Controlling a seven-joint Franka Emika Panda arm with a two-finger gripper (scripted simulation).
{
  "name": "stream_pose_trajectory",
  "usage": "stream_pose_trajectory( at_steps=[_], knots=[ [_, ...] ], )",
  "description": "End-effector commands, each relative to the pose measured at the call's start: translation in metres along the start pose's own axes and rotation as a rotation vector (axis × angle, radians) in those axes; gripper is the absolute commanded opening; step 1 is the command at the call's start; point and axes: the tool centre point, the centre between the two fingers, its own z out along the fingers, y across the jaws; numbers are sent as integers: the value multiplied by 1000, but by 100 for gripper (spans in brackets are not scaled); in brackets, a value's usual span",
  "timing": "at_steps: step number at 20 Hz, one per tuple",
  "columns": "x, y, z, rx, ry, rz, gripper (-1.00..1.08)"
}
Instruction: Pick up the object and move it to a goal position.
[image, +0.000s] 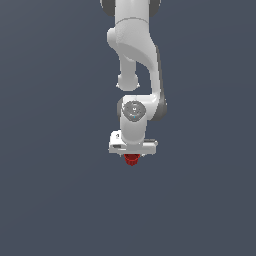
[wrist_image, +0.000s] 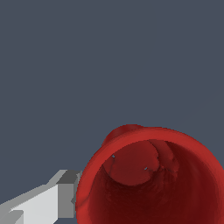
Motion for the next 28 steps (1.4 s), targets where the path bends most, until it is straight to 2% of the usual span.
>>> stream_pose_trajectory(
  at_steps=[1, 4, 5, 19, 28],
  knots=[
    [1, 0, 7, 0, 1, 1, 100],
    [2, 0, 9, 0, 1, 1, 100],
    [2, 0, 9, 0, 1, 1, -100],
    [-1, -3, 8, 0, 1, 1, -100],
    [-28, -35, 5, 0, 1, 0, -100]
  ],
)
